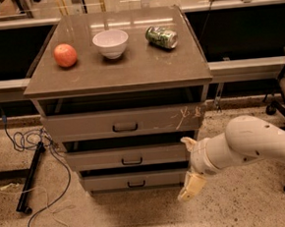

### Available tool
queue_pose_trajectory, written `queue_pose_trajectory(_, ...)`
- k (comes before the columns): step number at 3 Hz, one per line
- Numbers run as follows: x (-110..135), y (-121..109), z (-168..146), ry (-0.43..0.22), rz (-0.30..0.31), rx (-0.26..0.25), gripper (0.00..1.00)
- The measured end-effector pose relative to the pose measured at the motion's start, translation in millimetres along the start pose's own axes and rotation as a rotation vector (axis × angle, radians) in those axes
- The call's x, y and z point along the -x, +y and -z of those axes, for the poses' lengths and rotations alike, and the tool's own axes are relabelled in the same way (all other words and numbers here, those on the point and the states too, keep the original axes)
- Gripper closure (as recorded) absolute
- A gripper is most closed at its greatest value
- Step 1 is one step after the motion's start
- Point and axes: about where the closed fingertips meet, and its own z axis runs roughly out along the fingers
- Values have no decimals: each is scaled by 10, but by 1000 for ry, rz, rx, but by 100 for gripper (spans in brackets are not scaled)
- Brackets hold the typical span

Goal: Open bottom drawer

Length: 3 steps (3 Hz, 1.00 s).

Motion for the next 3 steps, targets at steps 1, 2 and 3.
queue_pose_trajectory(1, 0, 1, -3, 0, 0, 0, 0)
queue_pose_trajectory(2, -62, 23, -285, -9, 18, -20, 0)
queue_pose_trajectory(3, -247, 43, -816, -43, 42, -32, 0)
